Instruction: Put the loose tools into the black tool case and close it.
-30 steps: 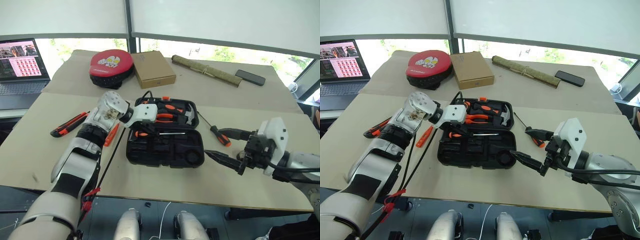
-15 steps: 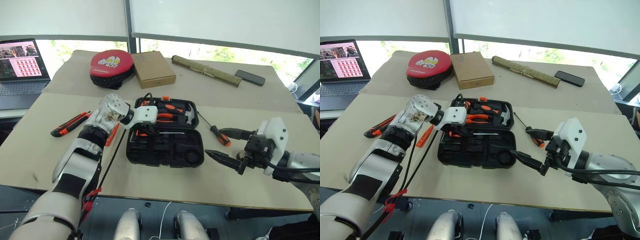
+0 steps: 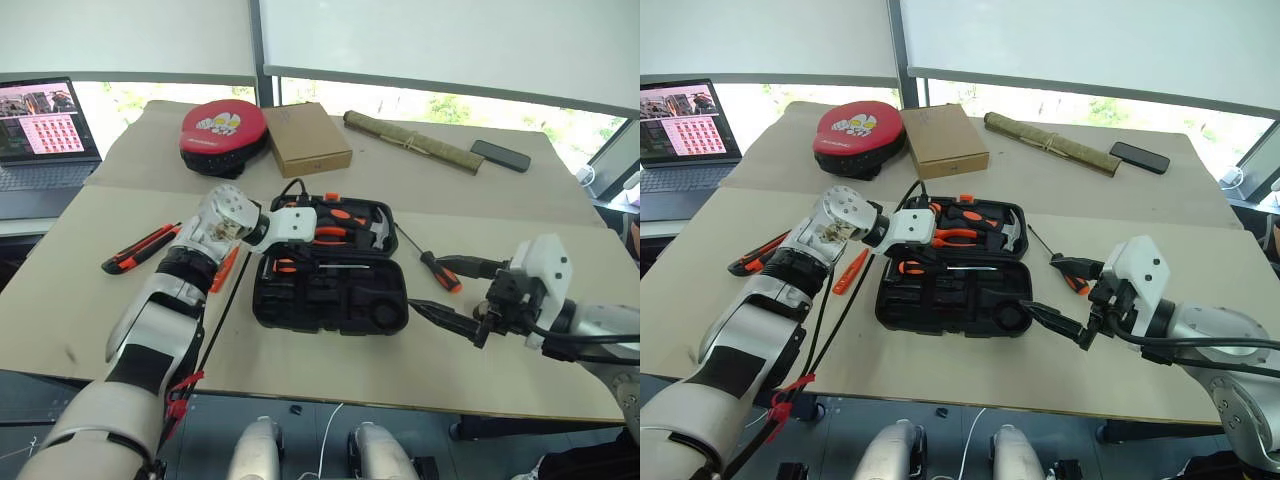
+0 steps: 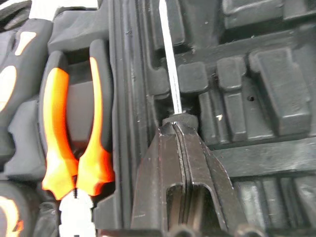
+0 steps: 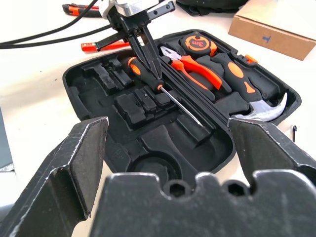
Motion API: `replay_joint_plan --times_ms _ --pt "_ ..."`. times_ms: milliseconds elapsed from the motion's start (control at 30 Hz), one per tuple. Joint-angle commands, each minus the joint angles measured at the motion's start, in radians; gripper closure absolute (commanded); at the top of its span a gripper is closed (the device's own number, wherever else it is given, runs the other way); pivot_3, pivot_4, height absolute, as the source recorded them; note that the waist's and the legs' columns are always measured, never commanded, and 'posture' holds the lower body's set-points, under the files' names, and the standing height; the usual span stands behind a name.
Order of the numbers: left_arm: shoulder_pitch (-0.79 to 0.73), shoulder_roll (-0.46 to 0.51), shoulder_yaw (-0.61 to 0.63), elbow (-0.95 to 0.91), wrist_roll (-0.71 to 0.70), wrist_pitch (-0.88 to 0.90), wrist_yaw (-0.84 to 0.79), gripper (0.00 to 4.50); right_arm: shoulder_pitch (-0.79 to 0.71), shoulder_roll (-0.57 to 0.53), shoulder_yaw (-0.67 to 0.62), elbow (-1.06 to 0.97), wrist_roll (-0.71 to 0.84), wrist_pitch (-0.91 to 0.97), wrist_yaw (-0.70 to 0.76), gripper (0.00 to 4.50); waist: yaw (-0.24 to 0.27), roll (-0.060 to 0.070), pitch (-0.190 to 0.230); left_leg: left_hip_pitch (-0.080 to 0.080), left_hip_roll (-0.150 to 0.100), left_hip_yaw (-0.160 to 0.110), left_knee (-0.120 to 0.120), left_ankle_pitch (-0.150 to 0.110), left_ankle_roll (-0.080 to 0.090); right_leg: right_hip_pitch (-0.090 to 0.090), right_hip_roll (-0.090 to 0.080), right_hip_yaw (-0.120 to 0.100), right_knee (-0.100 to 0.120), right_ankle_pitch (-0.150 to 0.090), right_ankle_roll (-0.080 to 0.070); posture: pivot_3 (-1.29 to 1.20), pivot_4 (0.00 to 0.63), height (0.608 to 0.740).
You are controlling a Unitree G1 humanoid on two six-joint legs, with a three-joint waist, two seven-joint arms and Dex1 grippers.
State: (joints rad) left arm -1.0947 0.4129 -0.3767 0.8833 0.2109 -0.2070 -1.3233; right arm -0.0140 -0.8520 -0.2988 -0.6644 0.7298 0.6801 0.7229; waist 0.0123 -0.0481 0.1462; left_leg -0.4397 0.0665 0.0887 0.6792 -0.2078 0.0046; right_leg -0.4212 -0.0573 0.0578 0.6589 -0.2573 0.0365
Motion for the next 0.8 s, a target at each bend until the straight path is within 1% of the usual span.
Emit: replay_joint_plan --times_ms 33,167,400,500,567,600,633,700,733,767,800 --pt "0.007 -0.013 -0.037 0.020 0.036 -0.032 -0.003 4.45 -0.012 0.009 -0.014 -0.011 0.002 -0.024 -0.002 0.00 0.000 0.000 0.000 0.000 0.000 0.000 0.000 0.000 0.000 0.000 0.000 0.000 0.000 0.000 0.000 0.00 0.150 0.740" --pt "0.008 -0.019 -0.048 0.051 0.061 -0.061 0.018 4.45 -0.008 0.016 -0.014 -0.011 -0.001 -0.025 -0.007 0.00 0.000 0.000 0.000 0.000 0.000 0.000 0.000 0.000 0.000 0.000 0.000 0.000 0.000 0.000 0.000 0.00 0.150 0.740" --pt "-0.004 -0.027 -0.016 0.045 0.025 -0.035 -0.006 4.45 0.010 0.025 -0.025 -0.005 -0.016 -0.026 -0.018 0.00 0.000 0.000 0.000 0.000 0.000 0.000 0.000 0.000 0.000 0.000 0.000 0.000 0.000 0.000 0.000 0.00 0.150 0.740" --pt "-0.022 -0.016 0.050 0.004 -0.046 0.034 -0.038 4.45 0.039 0.024 -0.062 0.011 -0.041 -0.019 -0.042 0.00 0.000 0.000 0.000 0.000 0.000 0.000 0.000 0.000 0.000 0.000 0.000 0.000 0.000 0.000 0.000 0.00 0.150 0.740" --pt "-0.023 -0.001 0.146 -0.079 -0.167 0.144 -0.079 4.45 0.093 0.020 -0.139 0.028 -0.044 0.003 -0.054 0.00 0.000 0.000 0.000 0.000 0.000 0.000 0.000 0.000 0.000 0.000 0.000 0.000 0.000 0.000 0.000 0.00 0.150 0.740" --pt "-0.017 0.009 0.183 -0.124 -0.215 0.198 -0.092 3.95 0.121 0.019 -0.179 0.034 -0.038 0.015 -0.054 0.00 0.000 0.000 0.000 -0.001 0.000 0.000 0.000 0.000 0.000 -0.001 0.000 0.000 0.000 0.000 0.000 0.00 0.150 0.740" --pt "-0.004 0.024 0.215 -0.180 -0.255 0.253 -0.099 3.74 0.152 0.018 -0.224 0.037 -0.029 0.028 -0.051 0.00 0.000 0.000 0.000 -0.002 0.000 0.000 0.000 0.000 0.000 -0.002 0.000 -0.001 0.000 0.000 0.000 0.00 0.150 0.740" --pt "0.049 0.070 0.251 -0.316 -0.310 0.344 -0.119 3.07 0.215 0.016 -0.307 0.045 -0.019 0.047 -0.039 0.00 -0.002 0.001 0.000 -0.002 0.000 -0.001 0.000 0.000 0.000 -0.002 0.000 -0.001 0.000 0.000 0.000 0.00 0.150 0.740" --pt "0.087 0.099 0.266 -0.403 -0.348 0.405 -0.140 2.60 0.250 0.014 -0.346 0.051 -0.024 0.049 -0.027 0.00 -0.006 0.002 0.000 -0.002 0.000 -0.001 0.000 0.000 0.000 -0.001 0.000 -0.001 0.000 0.000 0.000 0.00 0.150 0.740" --pt "0.122 0.127 0.277 -0.483 -0.384 0.467 -0.158 2.33 0.280 0.011 -0.380 0.056 -0.030 0.051 -0.015 0.00 -0.011 0.005 -0.002 -0.001 0.000 -0.001 -0.001 0.000 0.000 -0.001 0.000 0.000 0.000 0.000 0.000 0.00 0.150 0.740" --pt "0.152 0.155 0.282 -0.555 -0.417 0.536 -0.174 1.88 0.305 0.009 -0.408 0.063 -0.032 0.054 -0.006 0.00 -0.015 0.007 -0.002 0.000 0.000 -0.001 -0.002 0.000 0.000 0.000 0.000 0.000 0.000 0.000 0.000 0.00 0.150 0.740"
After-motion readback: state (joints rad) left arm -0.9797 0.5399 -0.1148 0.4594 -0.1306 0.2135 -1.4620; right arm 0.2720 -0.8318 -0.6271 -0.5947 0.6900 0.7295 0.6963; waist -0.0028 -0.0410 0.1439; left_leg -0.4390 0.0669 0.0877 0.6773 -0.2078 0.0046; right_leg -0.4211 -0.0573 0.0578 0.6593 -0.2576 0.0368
